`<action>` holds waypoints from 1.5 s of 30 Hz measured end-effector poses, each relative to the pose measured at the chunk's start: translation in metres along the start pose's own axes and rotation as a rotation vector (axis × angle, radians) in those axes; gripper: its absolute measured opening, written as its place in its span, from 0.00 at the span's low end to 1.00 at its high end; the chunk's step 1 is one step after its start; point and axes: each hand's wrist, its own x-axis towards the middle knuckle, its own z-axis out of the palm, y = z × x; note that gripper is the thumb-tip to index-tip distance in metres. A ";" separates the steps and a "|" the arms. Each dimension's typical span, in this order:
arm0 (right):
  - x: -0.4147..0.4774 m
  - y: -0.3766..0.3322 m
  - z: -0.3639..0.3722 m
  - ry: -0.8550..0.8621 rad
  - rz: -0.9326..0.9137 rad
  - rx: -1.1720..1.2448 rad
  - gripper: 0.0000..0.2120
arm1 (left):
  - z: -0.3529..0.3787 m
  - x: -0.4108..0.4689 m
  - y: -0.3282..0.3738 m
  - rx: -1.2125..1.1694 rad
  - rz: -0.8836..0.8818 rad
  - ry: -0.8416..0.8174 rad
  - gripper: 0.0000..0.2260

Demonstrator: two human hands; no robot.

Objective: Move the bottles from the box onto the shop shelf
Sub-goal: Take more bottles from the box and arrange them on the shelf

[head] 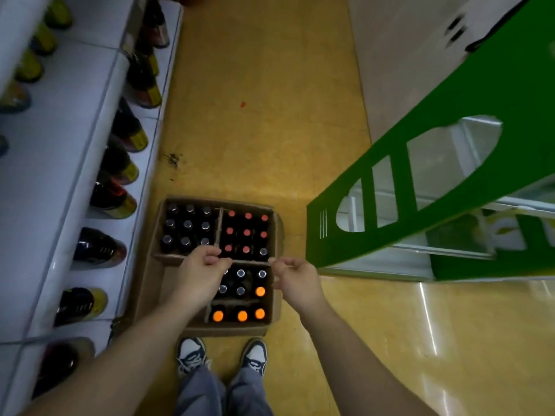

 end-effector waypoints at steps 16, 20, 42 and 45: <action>0.179 0.220 0.112 -0.093 0.185 -0.204 0.11 | 0.099 0.131 -0.221 0.240 -0.186 -0.056 0.09; 0.210 0.264 0.138 -0.138 0.253 -0.300 0.17 | 0.124 0.159 -0.271 0.311 -0.222 -0.080 0.12; 0.273 0.332 0.204 -0.270 0.063 -0.883 0.25 | 0.179 0.207 -0.364 0.949 -0.022 -0.277 0.21; 0.276 0.337 0.207 -0.240 0.020 -0.969 0.24 | 0.181 0.210 -0.372 0.957 -0.007 -0.287 0.21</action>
